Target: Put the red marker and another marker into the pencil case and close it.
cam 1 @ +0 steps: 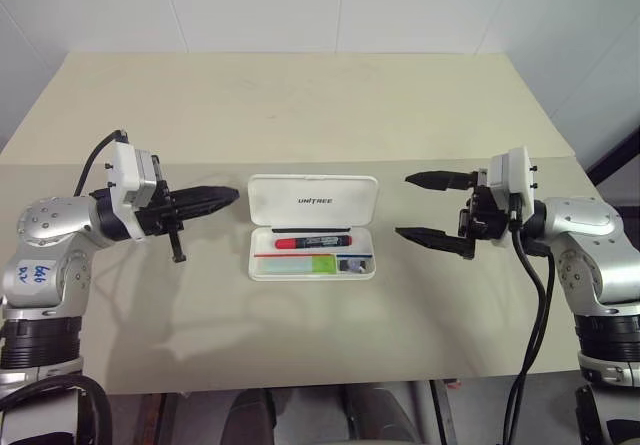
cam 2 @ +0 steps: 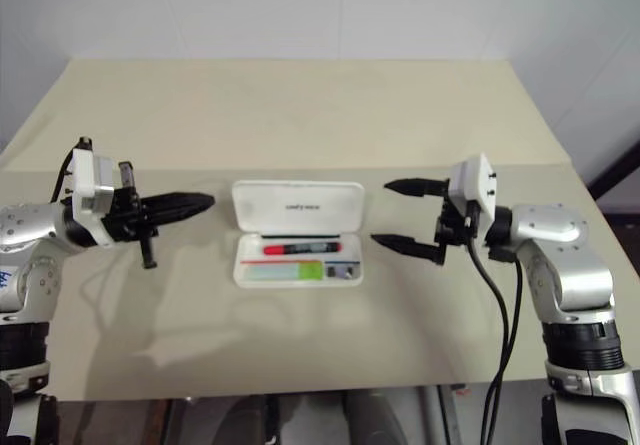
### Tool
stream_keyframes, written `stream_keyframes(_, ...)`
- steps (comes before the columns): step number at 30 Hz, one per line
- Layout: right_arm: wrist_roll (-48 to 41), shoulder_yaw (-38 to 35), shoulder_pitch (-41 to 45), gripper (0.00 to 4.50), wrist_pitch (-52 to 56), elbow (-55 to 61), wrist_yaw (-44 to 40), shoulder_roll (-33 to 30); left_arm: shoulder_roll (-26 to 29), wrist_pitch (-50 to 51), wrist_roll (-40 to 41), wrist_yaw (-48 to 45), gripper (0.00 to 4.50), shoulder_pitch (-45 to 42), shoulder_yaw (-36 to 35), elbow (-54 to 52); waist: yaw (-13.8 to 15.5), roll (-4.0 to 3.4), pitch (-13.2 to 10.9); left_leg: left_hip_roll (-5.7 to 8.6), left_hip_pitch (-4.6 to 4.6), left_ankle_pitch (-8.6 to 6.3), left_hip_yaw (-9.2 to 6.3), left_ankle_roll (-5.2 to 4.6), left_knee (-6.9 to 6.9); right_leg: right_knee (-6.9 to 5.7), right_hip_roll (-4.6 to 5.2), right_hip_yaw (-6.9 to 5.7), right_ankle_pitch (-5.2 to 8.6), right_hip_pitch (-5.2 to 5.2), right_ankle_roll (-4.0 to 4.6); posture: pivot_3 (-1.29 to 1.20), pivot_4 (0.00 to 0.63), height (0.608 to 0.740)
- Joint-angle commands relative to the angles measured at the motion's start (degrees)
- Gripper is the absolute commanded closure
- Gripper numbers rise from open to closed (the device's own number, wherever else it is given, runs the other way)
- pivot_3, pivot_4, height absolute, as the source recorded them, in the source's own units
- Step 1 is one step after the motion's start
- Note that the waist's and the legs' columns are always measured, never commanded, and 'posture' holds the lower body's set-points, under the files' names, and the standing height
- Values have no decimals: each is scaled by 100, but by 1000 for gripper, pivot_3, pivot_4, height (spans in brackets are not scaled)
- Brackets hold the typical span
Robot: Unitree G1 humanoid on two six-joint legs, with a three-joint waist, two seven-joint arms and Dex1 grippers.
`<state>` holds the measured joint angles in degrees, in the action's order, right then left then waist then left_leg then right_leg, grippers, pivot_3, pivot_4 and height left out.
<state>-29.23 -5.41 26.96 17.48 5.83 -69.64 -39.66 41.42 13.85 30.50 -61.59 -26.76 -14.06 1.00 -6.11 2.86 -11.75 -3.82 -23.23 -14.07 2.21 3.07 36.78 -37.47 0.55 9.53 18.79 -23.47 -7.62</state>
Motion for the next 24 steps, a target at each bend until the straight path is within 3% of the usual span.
stream_keyframes(1, 19, -5, 44, 0, -171, 8, 31, 16, -153, -48, -79, 806, 4486, -479, -340, 363, 10, 1, 0, 0, -2, 0, -3, 0, 8, -3, -1, -1, 0, 0, -1, 0, 150, 740)
stream_keyframes(7, 66, 58, 13, 0, -276, -8, 50, 63, -393, -128, -660, 1419, 4486, -939, 81, 1065, 18, 0, 0, 3, -3, 0, -2, 0, 22, -3, 0, 1, -6, 7, -11, 0, 150, 740)
stream_keyframes(12, 75, 63, 4, 0, -309, 0, 65, 79, -401, 19, -1019, 1228, 4486, -1053, 609, 1422, 32, 0, 0, 3, -4, 0, -1, 0, 21, -3, -1, 1, -7, 6, -11, 0, 150, 740)
stream_keyframes(18, 108, 82, -33, 0, -359, 5, 108, 102, -431, -171, -1145, 410, 4486, -1051, 1136, 1566, 62, 0, 0, 2, -4, -1, 0, 1, 19, -2, -1, 1, -6, 5, -10, 0, 150, 740)
stream_keyframes(24, 103, 69, -73, 0, -351, 44, 146, 111, -476, -432, -856, -241, 4486, -966, 1083, 1320, 105, 0, 0, 2, -4, -1, 0, 1, 20, -3, -1, 2, -6, 5, -10, 0, 150, 740)
